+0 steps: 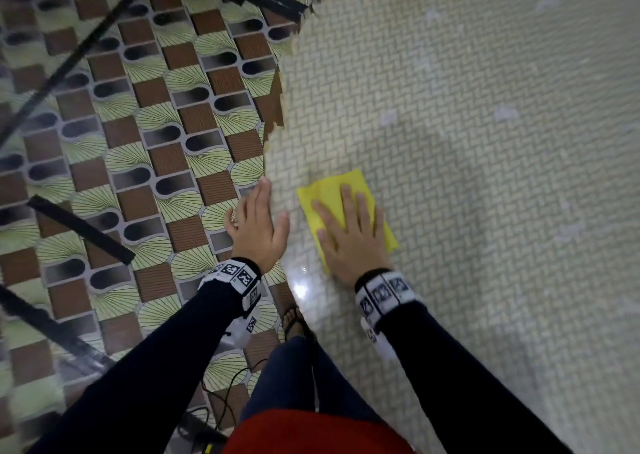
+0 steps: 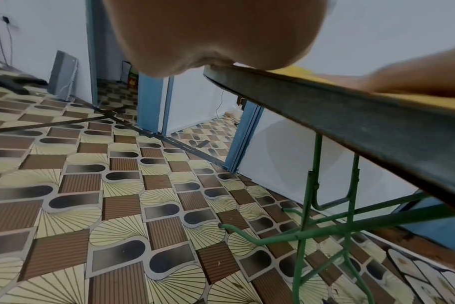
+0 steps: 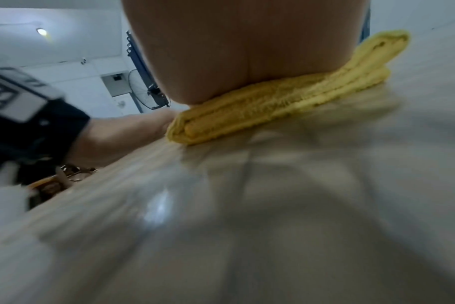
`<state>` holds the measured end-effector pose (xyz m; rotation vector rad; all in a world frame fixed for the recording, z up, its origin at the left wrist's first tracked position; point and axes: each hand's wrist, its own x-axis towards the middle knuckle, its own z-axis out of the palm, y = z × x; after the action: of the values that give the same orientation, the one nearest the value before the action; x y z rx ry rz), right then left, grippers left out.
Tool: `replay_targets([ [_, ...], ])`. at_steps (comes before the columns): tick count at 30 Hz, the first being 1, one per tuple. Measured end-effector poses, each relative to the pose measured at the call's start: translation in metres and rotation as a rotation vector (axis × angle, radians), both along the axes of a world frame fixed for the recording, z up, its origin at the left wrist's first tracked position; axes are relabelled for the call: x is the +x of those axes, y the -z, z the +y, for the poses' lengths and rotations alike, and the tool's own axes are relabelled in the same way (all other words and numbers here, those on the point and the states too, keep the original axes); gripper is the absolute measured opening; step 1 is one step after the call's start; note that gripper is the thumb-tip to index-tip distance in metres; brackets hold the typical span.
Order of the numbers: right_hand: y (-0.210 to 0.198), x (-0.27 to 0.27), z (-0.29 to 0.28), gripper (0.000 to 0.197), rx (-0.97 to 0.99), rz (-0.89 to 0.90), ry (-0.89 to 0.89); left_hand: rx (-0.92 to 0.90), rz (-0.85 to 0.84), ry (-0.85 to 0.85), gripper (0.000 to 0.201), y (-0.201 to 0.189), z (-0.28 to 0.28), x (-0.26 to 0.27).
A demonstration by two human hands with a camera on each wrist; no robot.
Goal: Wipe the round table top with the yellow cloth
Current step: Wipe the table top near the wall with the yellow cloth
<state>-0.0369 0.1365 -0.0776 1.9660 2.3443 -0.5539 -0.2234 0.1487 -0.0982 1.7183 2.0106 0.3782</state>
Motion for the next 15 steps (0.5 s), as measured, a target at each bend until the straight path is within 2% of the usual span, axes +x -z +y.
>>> replay_targets([
  [2, 0.001, 0.016, -0.021, 0.051, 0.003, 0.013, 0.043, 0.011, -0.005, -0.006, 0.065, -0.001, 0.003, -0.002],
  [5, -0.003, 0.039, -0.024, 0.050, -0.010, -0.019, 0.212, 0.004, -0.005, 0.005, 0.064, -0.002, 0.012, -0.001],
  [11, -0.004, 0.045, 0.038, 0.053, -0.070, -0.036, 0.498, 0.051, 0.005, 0.012, 0.062, 0.001, 0.050, -0.003],
  [15, -0.003, 0.010, 0.078, 0.055, -0.120, -0.063, 0.400, 0.133, -0.055, 0.011, 0.052, -0.001, 0.077, -0.015],
])
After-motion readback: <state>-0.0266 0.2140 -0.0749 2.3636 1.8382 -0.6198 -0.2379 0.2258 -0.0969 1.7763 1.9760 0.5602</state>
